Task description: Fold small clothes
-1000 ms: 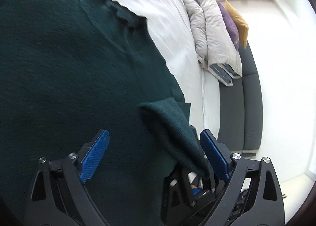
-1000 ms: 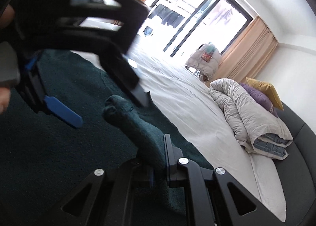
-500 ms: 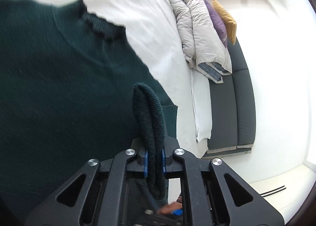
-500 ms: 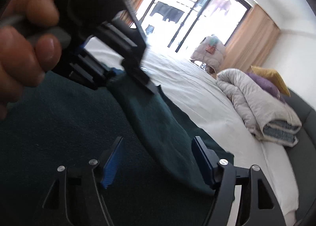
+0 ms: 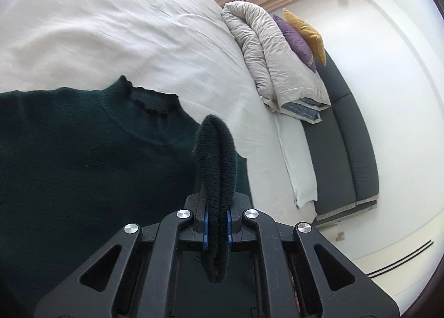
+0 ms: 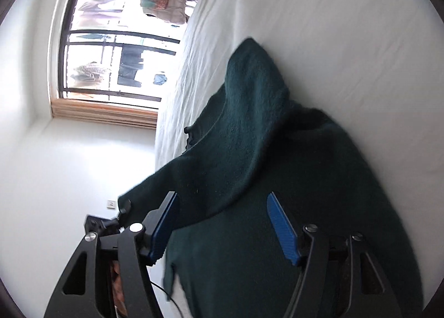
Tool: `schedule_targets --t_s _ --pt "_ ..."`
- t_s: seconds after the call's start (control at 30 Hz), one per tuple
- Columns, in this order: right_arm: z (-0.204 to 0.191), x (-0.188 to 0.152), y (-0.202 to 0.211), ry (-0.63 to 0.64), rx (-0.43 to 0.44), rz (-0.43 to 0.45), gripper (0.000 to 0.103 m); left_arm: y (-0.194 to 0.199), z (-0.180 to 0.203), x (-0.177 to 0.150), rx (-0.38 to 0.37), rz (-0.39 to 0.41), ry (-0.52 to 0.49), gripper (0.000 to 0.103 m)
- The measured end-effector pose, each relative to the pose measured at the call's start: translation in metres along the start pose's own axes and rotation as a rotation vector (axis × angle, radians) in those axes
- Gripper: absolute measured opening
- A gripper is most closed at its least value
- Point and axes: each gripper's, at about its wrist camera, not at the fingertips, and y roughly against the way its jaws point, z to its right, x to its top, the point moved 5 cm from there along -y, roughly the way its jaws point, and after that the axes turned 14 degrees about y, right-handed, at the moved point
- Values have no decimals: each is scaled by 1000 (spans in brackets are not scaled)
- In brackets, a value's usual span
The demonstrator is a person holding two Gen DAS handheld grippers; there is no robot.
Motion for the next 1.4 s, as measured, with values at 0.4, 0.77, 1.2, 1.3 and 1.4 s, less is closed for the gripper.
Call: schedule_targets --t_s 0.4,0.77,1.2,1.3,1.4 --pt "11 41 -8 -60 -64 57 70 14 -70 14 94 39 53 7" --pt "32 57 0 -124 -23 202 61 -18 -119 14 170 41 99 7" --pt "14 36 -3 -119 54 181 76 -20 -146 19 209 84 110 7" --pt "15 33 -1 -115 46 164 76 -21 -146 20 214 86 105 7" --pt "18 31 -3 -103 33 155 71 -27 -150 18 226 77 107 7"
